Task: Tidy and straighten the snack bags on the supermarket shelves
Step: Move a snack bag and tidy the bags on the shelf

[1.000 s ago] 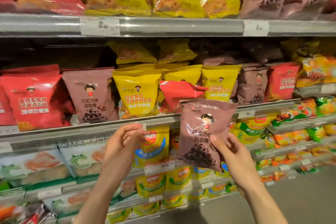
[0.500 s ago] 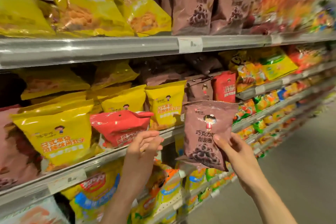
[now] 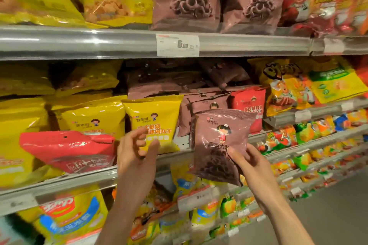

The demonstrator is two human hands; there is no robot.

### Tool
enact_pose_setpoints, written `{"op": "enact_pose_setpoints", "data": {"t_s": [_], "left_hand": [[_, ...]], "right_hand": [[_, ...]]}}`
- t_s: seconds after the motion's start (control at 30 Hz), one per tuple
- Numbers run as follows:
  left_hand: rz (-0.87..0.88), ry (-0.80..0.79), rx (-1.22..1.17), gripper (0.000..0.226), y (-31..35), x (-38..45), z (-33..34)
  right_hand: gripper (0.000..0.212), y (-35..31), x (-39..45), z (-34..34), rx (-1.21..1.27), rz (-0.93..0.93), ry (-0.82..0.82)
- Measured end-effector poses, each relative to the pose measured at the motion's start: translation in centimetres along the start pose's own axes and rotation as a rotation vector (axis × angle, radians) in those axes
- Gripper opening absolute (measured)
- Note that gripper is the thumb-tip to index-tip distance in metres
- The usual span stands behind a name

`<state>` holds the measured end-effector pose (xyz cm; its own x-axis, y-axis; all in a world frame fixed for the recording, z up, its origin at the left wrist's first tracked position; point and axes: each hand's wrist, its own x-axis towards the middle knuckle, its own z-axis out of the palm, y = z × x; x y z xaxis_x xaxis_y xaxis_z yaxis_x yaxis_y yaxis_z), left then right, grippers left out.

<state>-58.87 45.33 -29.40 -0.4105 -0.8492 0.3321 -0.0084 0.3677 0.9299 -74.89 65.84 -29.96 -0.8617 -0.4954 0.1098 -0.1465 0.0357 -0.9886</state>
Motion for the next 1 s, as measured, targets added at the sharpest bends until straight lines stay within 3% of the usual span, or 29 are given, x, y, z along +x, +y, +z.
{"op": "enact_pose_setpoints", "data": {"t_s": [0.17, 0.27, 0.4, 0.47, 0.57, 0.63, 0.8, 0.87, 1.0], "left_hand": [[-0.021, 0.207, 0.213, 0.073, 0.3, -0.2, 2.5], [-0.057, 0.217, 0.199, 0.082, -0.4, 1.3, 3.3], [-0.063, 0.265, 0.248, 0.087, -1.6, 2.8, 3.9], [-0.056, 0.282, 0.287, 0.082, -1.9, 3.1, 4.0], [-0.005, 0.263, 0.321, 0.061, -2.0, 2.9, 4.2], [0.017, 0.285, 0.305, 0.058, -1.2, 2.4, 4.3], [0.018, 0.304, 0.259, 0.049, 2.5, 0.9, 3.5], [0.040, 0.285, 0.264, 0.053, 3.7, 0.3, 2.3], [0.074, 0.221, 0.289, 0.038, 5.4, -1.3, -0.6]], "right_hand": [[0.032, -0.5, 4.8, -1.4, 0.011, -0.067, -0.222], [0.014, -1.0, 6.5, -1.4, -0.011, -0.107, -0.246], [0.013, -0.9, 7.9, -1.3, -0.112, -0.135, -0.278], [0.012, -0.8, 8.2, -1.5, -0.080, -0.134, -0.298], [0.034, -1.1, 7.9, -1.7, -0.053, -0.165, -0.328], [0.045, -1.3, 7.7, -1.7, -0.020, -0.152, -0.338], [0.010, -1.3, 8.0, -1.5, 0.018, -0.121, -0.371], [0.011, -1.3, 8.1, -1.2, 0.045, -0.112, -0.368], [0.011, -2.1, 8.0, 0.0, 0.075, -0.109, -0.386]]}}
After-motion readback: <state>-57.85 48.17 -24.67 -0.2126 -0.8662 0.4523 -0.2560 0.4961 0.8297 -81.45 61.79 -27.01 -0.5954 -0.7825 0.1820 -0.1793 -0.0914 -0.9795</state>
